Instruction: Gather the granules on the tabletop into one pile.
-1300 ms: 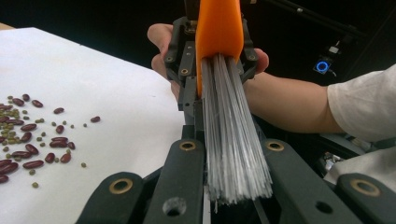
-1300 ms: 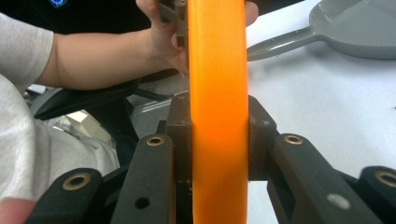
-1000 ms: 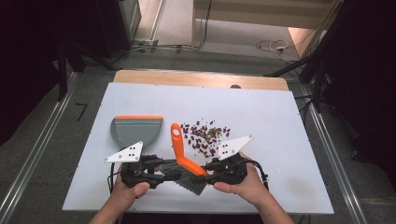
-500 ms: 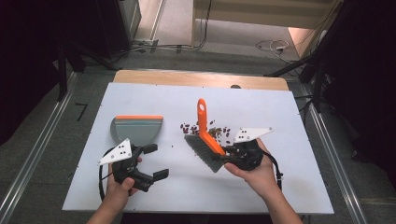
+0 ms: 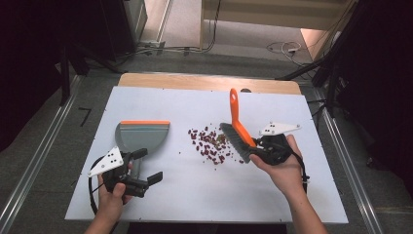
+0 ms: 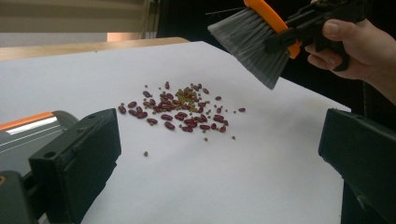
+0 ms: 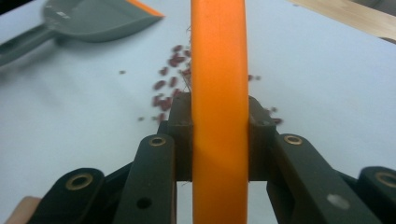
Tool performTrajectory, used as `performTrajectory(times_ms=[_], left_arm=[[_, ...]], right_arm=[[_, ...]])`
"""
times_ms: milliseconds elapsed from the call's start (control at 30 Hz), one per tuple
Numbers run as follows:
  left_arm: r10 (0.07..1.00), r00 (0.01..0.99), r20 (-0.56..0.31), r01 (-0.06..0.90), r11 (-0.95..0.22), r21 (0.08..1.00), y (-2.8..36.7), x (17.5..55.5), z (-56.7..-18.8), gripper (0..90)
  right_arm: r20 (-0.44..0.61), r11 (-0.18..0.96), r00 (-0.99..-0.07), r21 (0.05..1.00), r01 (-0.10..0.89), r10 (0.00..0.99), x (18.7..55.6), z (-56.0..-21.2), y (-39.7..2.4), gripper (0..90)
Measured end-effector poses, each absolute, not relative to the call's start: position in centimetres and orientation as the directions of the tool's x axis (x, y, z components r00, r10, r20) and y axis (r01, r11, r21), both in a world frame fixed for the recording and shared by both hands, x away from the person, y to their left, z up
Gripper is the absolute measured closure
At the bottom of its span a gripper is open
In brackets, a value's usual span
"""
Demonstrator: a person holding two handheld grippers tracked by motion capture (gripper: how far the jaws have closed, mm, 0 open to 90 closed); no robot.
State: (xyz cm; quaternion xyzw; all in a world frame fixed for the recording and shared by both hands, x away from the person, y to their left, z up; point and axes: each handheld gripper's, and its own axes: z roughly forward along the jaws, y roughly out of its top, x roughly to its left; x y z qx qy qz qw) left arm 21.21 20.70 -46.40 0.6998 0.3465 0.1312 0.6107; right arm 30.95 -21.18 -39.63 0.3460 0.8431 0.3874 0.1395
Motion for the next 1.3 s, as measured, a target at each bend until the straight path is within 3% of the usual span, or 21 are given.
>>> performTrajectory(times_ms=[533,1033,1300], left_arm=[[0.654,0.725,-0.215,0.321,-0.045,0.946,20.4,21.2,-46.8,0.2],[0.655,0.724,-0.219,0.329,-0.048,0.943,20.6,21.3,-46.9,0.3],[0.651,0.726,-0.223,0.336,-0.052,0.94,20.6,21.4,-47.1,0.3]], right_arm=[[-0.175,0.534,-0.556,0.604,0.591,0.813,37.2,-40.7,-23.2,68.6],[-0.374,0.67,-0.556,0.432,0.604,0.743,41.1,-44.1,-18.0,68.6],[-0.323,0.674,-0.593,0.413,0.613,0.737,41.3,-45.1,-15.6,68.6]])
